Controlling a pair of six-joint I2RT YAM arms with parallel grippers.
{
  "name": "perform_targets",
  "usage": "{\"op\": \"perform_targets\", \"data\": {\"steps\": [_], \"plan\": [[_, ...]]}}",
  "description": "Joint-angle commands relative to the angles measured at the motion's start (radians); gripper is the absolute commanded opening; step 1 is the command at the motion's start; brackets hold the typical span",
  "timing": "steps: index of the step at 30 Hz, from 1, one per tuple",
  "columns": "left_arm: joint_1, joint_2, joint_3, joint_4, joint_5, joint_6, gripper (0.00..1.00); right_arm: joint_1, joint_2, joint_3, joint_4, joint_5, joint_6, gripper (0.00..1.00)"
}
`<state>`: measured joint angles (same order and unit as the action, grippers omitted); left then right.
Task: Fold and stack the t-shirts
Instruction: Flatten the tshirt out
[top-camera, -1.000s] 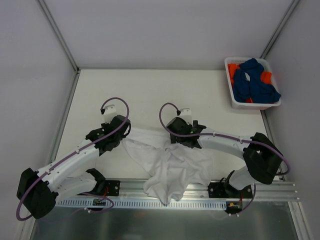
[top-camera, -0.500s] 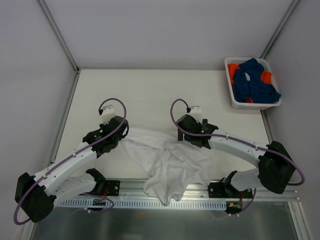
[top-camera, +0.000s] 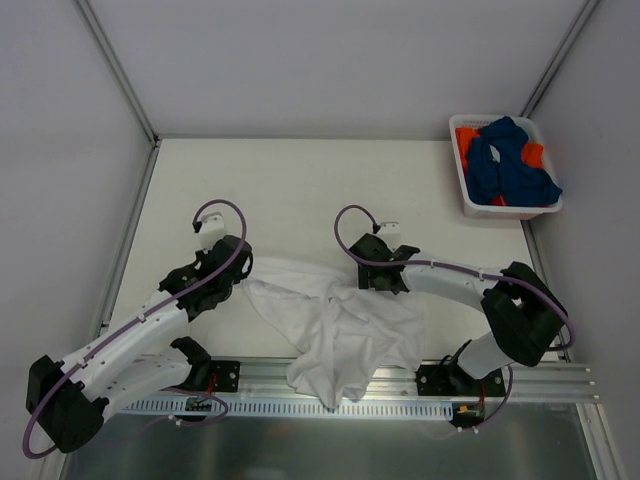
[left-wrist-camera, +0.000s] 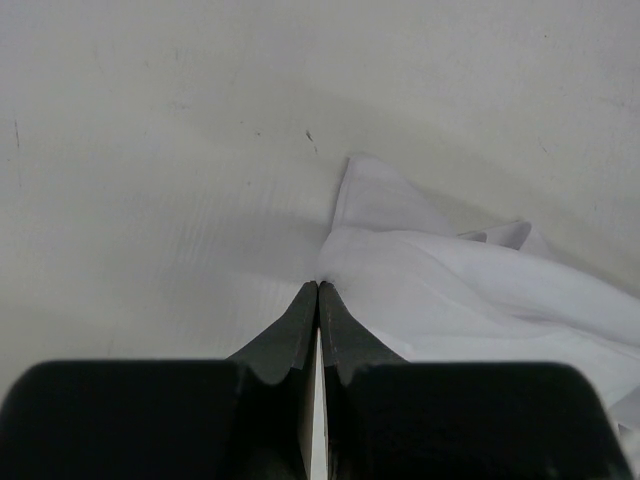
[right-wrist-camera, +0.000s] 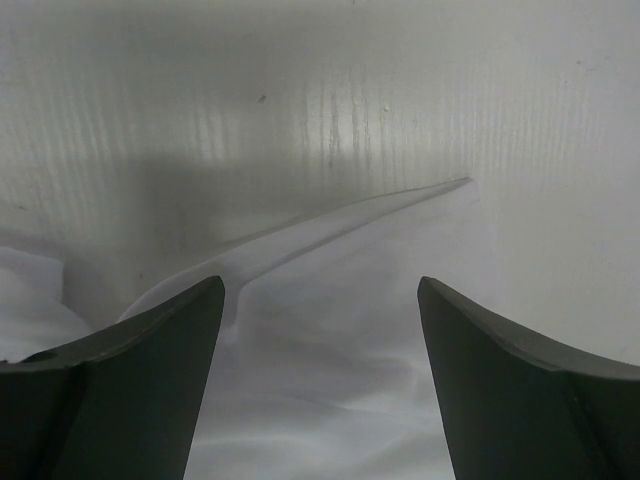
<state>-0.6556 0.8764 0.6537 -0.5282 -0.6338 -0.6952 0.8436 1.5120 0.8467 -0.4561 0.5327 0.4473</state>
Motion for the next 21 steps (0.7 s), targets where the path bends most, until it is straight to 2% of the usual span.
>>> {"op": "perform_targets", "data": {"steps": [1,5,8,10,11,14,21], "plan": [[-0.007,-0.024,-0.011,-0.021,-0.006,0.011,0.00,-0.018,0.040,0.002,0.014,-0.033,0.039,0.82],[-0.007,-0.028,-0.006,-0.023,-0.006,0.019,0.00,-0.024,0.079,0.005,0.022,-0.063,0.047,0.77],[-0.007,-0.036,-0.008,-0.027,-0.003,0.016,0.00,-0.024,0.089,-0.001,0.030,-0.076,0.053,0.67],[-0.007,-0.040,-0.012,-0.027,-0.004,0.008,0.00,-0.028,0.096,-0.009,0.037,-0.083,0.050,0.54],[-0.007,-0.040,-0.014,-0.029,-0.007,0.008,0.00,-0.029,0.100,-0.011,0.039,-0.086,0.050,0.37],[-0.007,-0.031,-0.014,-0.029,-0.017,0.005,0.00,-0.035,0.111,-0.005,0.039,-0.077,0.045,0.00],[-0.006,0.030,0.021,-0.026,-0.102,0.000,0.00,-0.087,0.090,0.060,0.027,-0.050,-0.024,0.00]]}}
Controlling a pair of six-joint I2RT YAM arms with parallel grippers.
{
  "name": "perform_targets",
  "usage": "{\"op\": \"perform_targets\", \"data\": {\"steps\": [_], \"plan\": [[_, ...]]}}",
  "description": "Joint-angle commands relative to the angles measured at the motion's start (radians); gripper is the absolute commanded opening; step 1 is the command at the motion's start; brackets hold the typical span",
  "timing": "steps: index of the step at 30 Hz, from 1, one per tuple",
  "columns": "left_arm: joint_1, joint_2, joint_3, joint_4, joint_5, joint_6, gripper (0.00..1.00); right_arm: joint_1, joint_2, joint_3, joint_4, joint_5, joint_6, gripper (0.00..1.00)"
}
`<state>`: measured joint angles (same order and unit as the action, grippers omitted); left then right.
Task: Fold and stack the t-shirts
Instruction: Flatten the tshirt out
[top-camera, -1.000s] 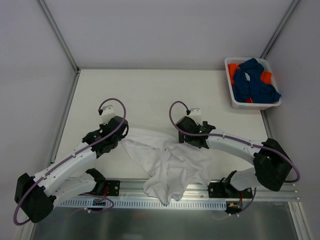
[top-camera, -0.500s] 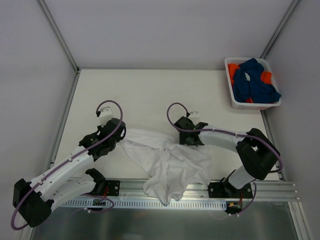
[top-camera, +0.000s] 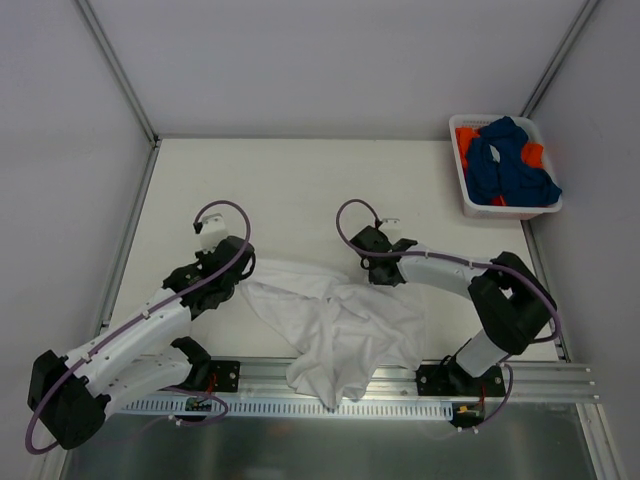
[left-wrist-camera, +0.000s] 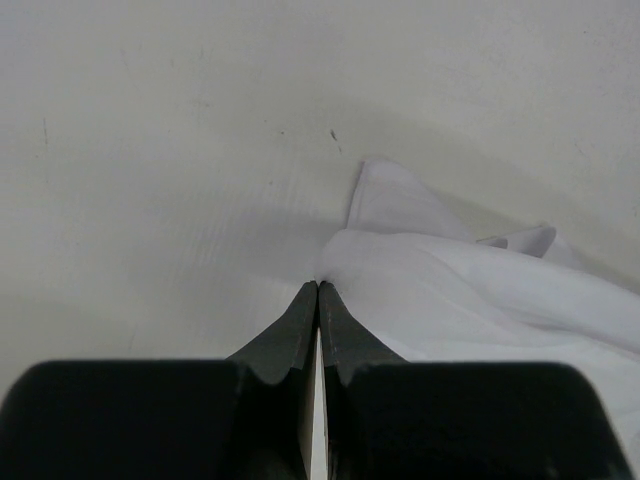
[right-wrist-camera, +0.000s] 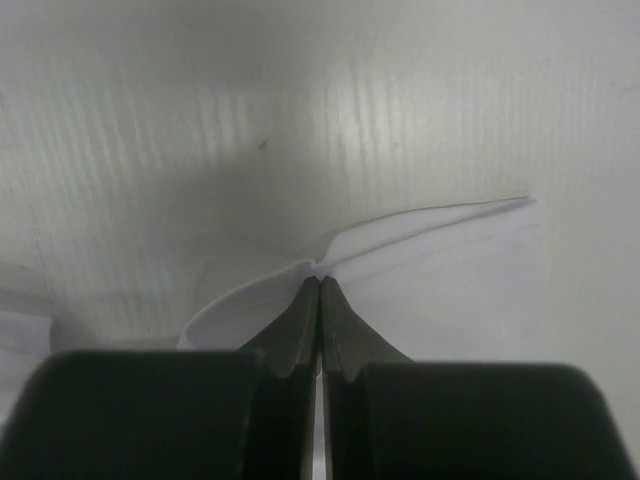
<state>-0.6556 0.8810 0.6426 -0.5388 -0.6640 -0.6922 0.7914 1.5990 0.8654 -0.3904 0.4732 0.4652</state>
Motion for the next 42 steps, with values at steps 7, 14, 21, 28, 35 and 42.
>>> {"op": "perform_targets", "data": {"steps": [7,14,21,28,35,42], "plan": [[-0.003,0.056,0.201,-0.013,-0.149,0.062,0.00,-0.168,-0.128,0.269,-0.159,0.074,-0.223,0.00],[-0.001,0.076,0.311,-0.010,-0.163,0.129,0.00,-0.221,-0.224,0.398,-0.228,0.102,-0.339,0.01],[-0.001,0.098,0.481,0.002,-0.204,0.264,0.00,-0.257,-0.304,0.582,-0.304,0.122,-0.416,0.01],[0.005,0.128,0.716,0.034,-0.221,0.388,0.00,-0.274,-0.303,0.941,-0.389,0.139,-0.545,0.01],[0.004,0.104,0.951,0.042,-0.096,0.522,0.00,-0.276,-0.293,1.320,-0.514,0.108,-0.632,0.00],[0.001,0.019,1.158,-0.044,0.269,0.527,0.00,-0.276,-0.453,1.403,-0.527,-0.088,-0.628,0.01]]}}
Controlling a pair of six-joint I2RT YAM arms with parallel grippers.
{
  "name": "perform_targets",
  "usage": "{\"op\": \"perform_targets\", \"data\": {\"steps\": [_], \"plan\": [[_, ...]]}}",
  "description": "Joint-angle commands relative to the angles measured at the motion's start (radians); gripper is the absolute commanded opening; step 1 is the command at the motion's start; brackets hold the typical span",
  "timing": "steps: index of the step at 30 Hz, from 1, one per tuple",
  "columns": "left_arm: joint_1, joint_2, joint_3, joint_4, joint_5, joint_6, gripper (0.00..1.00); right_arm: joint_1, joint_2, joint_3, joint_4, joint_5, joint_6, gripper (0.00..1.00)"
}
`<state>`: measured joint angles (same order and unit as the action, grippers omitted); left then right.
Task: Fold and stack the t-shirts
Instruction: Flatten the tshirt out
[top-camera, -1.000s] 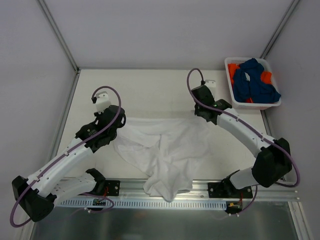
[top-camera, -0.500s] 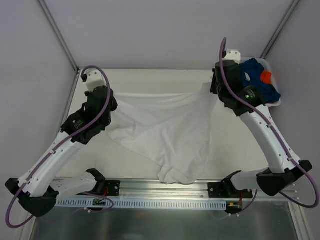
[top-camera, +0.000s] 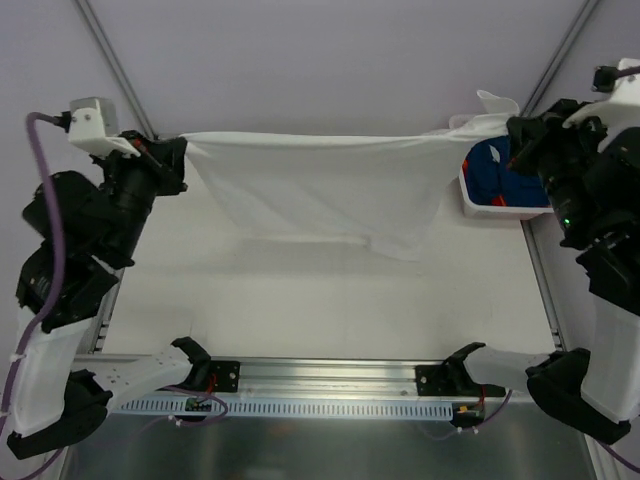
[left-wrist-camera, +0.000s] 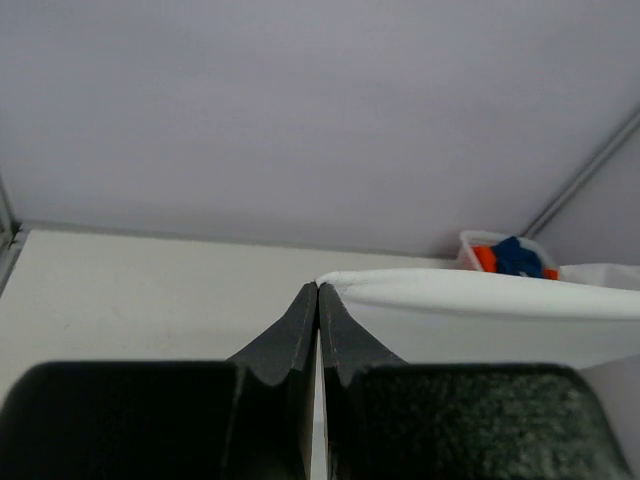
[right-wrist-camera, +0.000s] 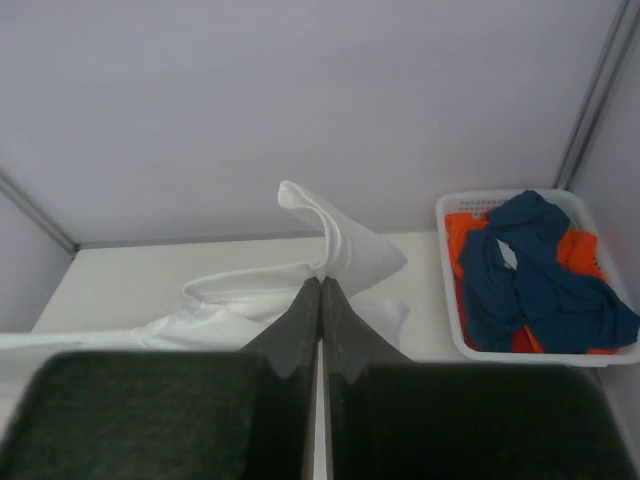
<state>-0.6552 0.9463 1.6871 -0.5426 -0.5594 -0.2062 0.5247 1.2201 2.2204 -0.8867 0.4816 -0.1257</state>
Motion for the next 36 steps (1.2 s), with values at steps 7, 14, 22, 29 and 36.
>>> {"op": "perform_targets", "data": {"steps": [7,14,22,29,36], "plan": [[0.002,-0.135,0.259,-0.095,0.409,-0.085,0.00,-0.009,-0.257,0.103,0.009,-0.270,0.003,0.00],[0.006,-0.199,0.223,-0.106,0.507,-0.180,0.00,-0.011,-0.312,0.199,0.009,-0.328,0.027,0.01],[0.008,-0.178,0.073,-0.105,0.317,-0.167,0.00,-0.009,-0.326,-0.010,0.069,-0.279,-0.009,0.01],[0.008,0.000,-0.183,0.080,-0.052,-0.075,0.00,-0.009,-0.301,-0.434,0.279,-0.117,-0.078,0.01],[0.225,0.478,-0.232,0.205,0.021,-0.142,0.00,-0.243,0.008,-0.665,0.575,-0.323,0.020,0.01]]}}
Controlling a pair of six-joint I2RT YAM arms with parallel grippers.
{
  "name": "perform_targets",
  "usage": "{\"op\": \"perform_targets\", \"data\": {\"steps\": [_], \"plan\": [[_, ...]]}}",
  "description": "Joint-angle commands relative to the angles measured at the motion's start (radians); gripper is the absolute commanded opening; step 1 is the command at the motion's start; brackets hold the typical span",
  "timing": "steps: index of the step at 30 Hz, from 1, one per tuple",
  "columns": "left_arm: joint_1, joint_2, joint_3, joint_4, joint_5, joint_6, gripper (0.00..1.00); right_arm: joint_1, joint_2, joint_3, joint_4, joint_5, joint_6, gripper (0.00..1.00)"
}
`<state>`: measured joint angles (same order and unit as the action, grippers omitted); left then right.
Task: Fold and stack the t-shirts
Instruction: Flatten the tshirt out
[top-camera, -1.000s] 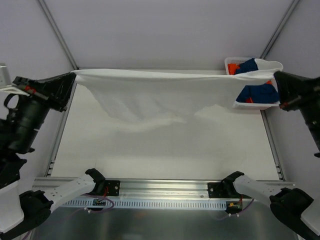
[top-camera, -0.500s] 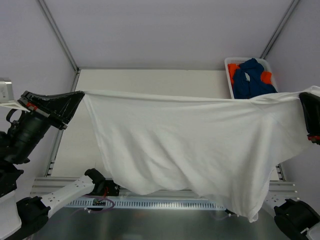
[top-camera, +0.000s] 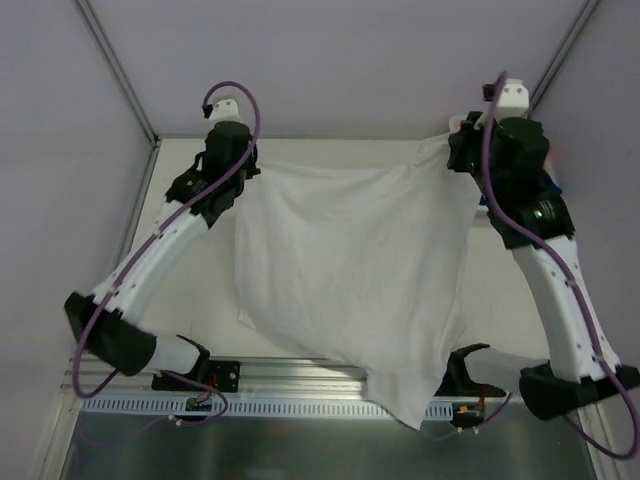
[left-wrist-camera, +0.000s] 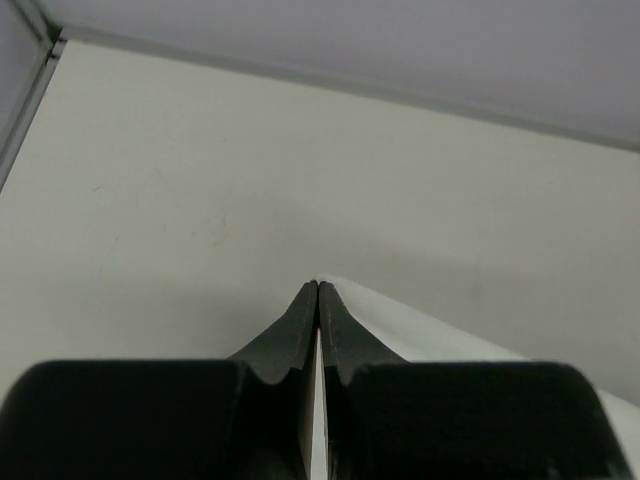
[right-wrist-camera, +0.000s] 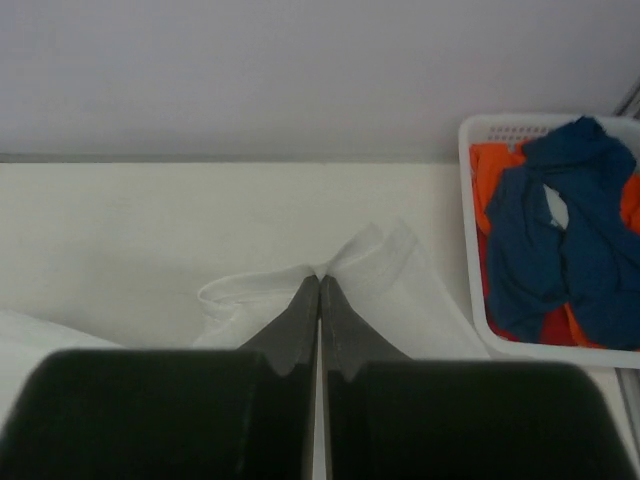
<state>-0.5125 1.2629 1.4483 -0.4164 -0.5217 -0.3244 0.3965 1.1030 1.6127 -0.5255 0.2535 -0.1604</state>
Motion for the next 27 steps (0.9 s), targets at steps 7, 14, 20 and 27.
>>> {"op": "perform_targets", "data": {"steps": [7,14,20,27], "plan": [[0.227,0.749,0.337,0.080,-0.043,-0.022,0.00,-0.217,0.804,0.329,0.191,-0.181,0.068,0.01],[0.256,1.020,0.622,0.074,-0.113,0.074,0.99,-0.235,1.367,1.015,-0.007,-0.198,0.047,1.00],[0.250,0.974,0.643,0.074,-0.146,0.104,0.99,-0.245,1.195,0.675,0.208,-0.230,0.029,0.99],[0.135,0.735,0.489,0.074,-0.114,0.107,0.99,-0.225,0.951,0.483,0.174,-0.275,0.025,0.99]]}}
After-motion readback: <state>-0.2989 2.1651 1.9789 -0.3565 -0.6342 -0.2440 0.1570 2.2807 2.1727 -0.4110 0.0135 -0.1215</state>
